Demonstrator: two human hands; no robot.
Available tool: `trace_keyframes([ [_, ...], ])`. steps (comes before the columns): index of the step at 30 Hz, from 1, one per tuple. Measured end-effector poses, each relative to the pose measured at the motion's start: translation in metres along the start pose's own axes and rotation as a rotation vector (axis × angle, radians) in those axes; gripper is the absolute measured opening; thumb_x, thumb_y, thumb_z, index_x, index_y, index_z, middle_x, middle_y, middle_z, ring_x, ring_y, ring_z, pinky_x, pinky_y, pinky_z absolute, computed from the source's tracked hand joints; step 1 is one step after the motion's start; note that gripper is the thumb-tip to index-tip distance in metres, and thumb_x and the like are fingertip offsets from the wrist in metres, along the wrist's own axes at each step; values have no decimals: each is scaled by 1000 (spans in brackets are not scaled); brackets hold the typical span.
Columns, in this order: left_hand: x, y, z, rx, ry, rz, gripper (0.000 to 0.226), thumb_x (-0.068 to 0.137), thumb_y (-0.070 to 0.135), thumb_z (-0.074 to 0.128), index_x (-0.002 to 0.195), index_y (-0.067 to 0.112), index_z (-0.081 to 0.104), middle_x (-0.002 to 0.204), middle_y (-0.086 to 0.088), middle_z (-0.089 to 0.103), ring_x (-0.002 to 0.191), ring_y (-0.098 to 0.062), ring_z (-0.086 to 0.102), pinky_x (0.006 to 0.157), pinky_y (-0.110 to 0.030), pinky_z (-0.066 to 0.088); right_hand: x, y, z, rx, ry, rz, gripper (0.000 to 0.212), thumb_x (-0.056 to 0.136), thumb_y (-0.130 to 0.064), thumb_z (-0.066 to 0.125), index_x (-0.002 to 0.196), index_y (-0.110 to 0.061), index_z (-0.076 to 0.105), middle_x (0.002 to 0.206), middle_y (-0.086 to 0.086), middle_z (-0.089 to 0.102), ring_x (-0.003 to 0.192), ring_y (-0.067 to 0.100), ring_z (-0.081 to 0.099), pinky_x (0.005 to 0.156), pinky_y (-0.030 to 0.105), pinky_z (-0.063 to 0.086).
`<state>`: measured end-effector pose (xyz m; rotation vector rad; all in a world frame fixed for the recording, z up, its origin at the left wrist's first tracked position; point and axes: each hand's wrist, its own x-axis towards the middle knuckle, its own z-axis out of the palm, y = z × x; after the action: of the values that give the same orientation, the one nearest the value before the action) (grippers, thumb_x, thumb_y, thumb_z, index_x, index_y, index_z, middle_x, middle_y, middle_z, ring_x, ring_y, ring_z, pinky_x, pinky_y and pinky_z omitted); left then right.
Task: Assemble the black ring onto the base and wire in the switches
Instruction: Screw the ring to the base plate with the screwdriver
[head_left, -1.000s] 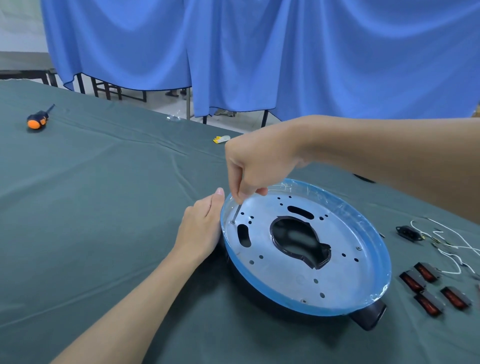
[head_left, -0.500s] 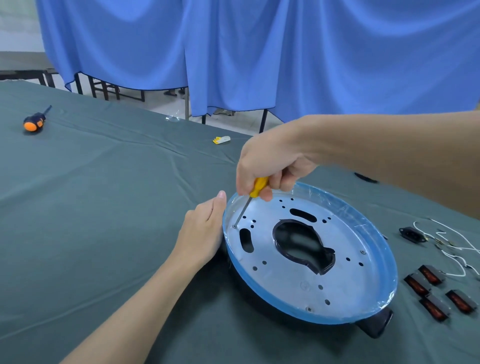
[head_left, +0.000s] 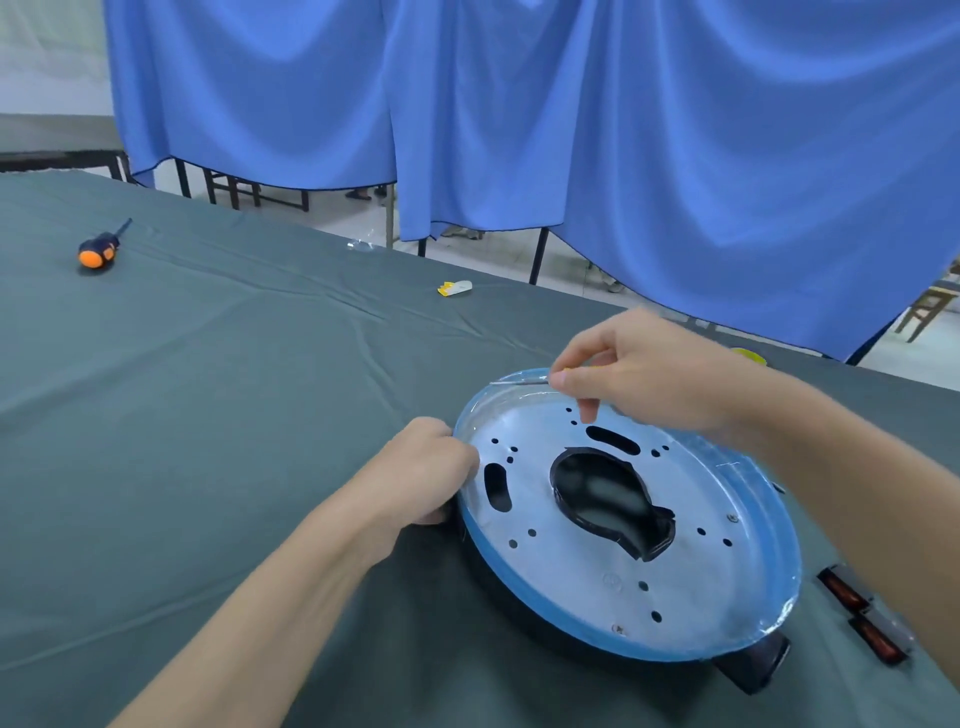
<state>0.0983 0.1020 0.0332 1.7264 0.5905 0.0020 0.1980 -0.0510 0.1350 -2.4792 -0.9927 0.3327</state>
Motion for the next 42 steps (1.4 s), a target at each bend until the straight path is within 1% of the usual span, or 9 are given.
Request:
trace_keyframes([
  [3, -4, 4, -3, -86, -22, -54, 18, 82, 19, 54, 93, 12, 65, 77, -1, 60, 67, -19, 55, 72, -31, 58, -2, 8, 4, 48, -3, 14, 11, 91, -35, 59, 89, -26, 66, 67, -6, 71, 47, 7, 42, 59, 30, 37],
  [7, -12, 7, -8, -379, -112, -125, 13, 79, 29, 71, 85, 18, 75, 79, -13, 71, 64, -28, 63, 68, -44, 60, -7, 11, -2, 66, 14, 10, 8, 89, -30, 60, 92, -24, 55, 72, -7, 72, 53, 7, 44, 56, 28, 33],
  [11, -13, -1, -15, -511, -188, -134, 49, 65, 38, 85, 105, 13, 74, 99, -24, 72, 80, -35, 68, 74, -48, 61, -11, 10, -6, 145, 84, -69, 8, 85, -24, 67, 87, -23, 59, 72, -5, 72, 44, -1, 46, 53, 24, 34],
  [15, -13, -5, -14, -567, -193, -122, 72, 50, 39, 90, 115, 13, 71, 101, -25, 72, 84, -35, 72, 71, -42, 61, -17, 9, -8, 270, 123, -155, 7, 79, -18, 75, 76, -19, 69, 59, 2, 67, 49, 12, 56, 55, 23, 46],
  [17, -13, -7, -14, -597, -175, -127, 74, 51, 39, 91, 117, 13, 69, 101, -28, 71, 87, -37, 73, 69, -41, 60, -17, 9, -8, 312, 148, -198, 6, 78, -13, 76, 78, -16, 70, 60, 4, 69, 53, 14, 65, 57, 22, 52],
  [20, -13, -8, -14, -632, -162, -132, 75, 51, 37, 93, 117, 9, 70, 104, -31, 69, 89, -42, 71, 69, -42, 60, -15, 9, -7, 401, 212, -255, 15, 80, -8, 75, 91, -14, 67, 65, 8, 71, 59, 20, 70, 63, 29, 59],
  [24, -10, -11, -15, -609, -161, -132, 78, 53, 39, 92, 117, 2, 66, 105, -30, 69, 92, -41, 71, 75, -45, 60, -9, 6, 2, 389, 316, -332, 19, 84, -10, 72, 99, -14, 59, 67, 8, 67, 60, 21, 68, 62, 38, 60],
  [28, -7, -14, -16, -503, -178, -134, 66, 63, 49, 86, 116, 14, 66, 102, -19, 74, 90, -31, 74, 69, -37, 60, -5, 2, 14, 276, 353, -397, 20, 87, -15, 68, 102, -18, 56, 68, 2, 66, 65, 21, 67, 66, 44, 58],
  [42, -3, -21, -17, -453, -146, -86, 66, 63, 54, 85, 114, 14, 70, 104, -21, 73, 95, -31, 73, 75, -37, 61, 3, 0, 24, 146, 329, -414, 19, 90, -17, 65, 105, -18, 55, 72, 6, 67, 67, 24, 66, 76, 43, 54],
])
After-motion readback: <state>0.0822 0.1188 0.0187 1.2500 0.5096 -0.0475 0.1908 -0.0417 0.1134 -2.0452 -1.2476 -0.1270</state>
